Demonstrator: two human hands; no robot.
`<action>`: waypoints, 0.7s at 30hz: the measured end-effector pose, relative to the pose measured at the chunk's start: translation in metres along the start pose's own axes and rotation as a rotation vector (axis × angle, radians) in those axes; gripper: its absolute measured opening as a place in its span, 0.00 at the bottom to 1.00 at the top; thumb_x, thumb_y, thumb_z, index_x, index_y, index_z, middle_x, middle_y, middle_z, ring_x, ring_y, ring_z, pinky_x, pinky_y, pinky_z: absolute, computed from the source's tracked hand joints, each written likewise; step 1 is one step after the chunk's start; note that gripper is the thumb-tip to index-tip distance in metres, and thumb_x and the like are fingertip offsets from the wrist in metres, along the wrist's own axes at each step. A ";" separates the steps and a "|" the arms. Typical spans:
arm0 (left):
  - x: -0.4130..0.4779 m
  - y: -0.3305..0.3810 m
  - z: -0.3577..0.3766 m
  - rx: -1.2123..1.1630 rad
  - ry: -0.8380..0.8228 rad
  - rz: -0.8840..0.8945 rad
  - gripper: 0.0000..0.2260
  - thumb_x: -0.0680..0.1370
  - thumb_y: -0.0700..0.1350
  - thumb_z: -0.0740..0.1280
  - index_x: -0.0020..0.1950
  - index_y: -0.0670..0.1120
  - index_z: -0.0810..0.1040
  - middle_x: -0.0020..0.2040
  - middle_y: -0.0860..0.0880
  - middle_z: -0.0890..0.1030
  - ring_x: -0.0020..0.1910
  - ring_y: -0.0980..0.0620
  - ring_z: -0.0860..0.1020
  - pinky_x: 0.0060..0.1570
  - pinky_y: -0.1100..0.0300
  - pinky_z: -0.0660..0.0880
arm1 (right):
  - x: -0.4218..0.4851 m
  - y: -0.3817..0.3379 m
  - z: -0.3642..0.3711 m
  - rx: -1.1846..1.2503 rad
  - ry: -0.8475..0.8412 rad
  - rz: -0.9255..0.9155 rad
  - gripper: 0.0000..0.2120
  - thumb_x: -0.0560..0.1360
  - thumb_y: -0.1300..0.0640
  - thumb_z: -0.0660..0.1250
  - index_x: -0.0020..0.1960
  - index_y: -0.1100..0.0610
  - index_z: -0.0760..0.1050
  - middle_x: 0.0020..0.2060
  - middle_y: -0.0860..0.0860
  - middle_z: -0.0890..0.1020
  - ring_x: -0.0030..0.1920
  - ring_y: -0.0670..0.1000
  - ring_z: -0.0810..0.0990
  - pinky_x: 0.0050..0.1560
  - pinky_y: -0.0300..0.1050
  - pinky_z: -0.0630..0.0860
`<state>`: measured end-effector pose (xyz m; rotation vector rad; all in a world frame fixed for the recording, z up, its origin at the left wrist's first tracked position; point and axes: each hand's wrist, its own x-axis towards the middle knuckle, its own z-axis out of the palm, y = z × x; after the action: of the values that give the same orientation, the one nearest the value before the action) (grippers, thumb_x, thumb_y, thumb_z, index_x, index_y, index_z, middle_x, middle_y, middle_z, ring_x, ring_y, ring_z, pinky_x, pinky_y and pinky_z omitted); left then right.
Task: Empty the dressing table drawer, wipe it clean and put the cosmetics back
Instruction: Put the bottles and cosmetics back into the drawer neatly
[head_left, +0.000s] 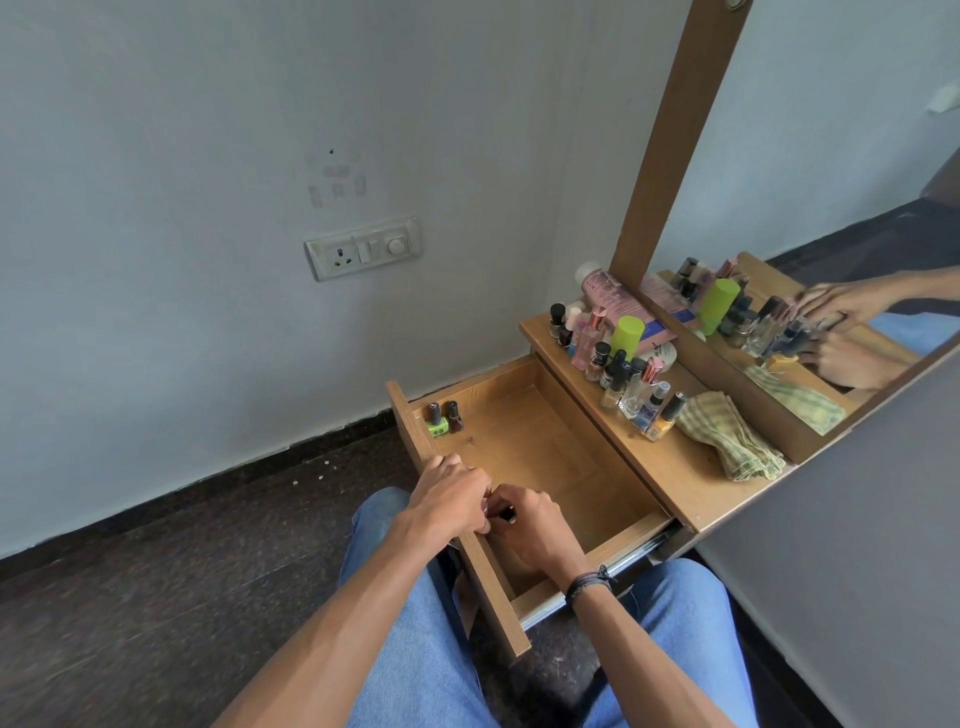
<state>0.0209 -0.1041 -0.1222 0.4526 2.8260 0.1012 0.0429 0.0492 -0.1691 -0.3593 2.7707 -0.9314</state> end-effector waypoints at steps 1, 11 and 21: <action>0.000 0.000 0.001 -0.007 0.001 -0.001 0.20 0.74 0.57 0.74 0.62 0.49 0.79 0.58 0.49 0.82 0.63 0.47 0.72 0.61 0.52 0.65 | 0.001 0.001 0.001 0.001 0.000 0.003 0.08 0.76 0.58 0.73 0.54 0.51 0.81 0.50 0.48 0.86 0.48 0.50 0.83 0.48 0.41 0.77; -0.001 0.002 0.006 -0.016 0.035 -0.016 0.19 0.76 0.56 0.71 0.63 0.48 0.78 0.57 0.48 0.82 0.64 0.47 0.71 0.63 0.52 0.62 | 0.001 0.003 0.000 0.053 -0.014 0.062 0.13 0.76 0.60 0.74 0.58 0.51 0.78 0.50 0.49 0.85 0.46 0.47 0.80 0.42 0.34 0.76; -0.001 0.005 0.013 -0.015 0.078 -0.028 0.14 0.77 0.48 0.68 0.62 0.50 0.78 0.58 0.50 0.83 0.64 0.47 0.72 0.64 0.51 0.60 | -0.004 0.001 -0.001 0.078 0.059 0.093 0.18 0.73 0.57 0.76 0.59 0.49 0.74 0.51 0.49 0.82 0.49 0.50 0.81 0.50 0.48 0.81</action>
<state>0.0268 -0.0993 -0.1336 0.4140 2.9051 0.1367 0.0465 0.0521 -0.1681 -0.1927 2.7668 -1.0397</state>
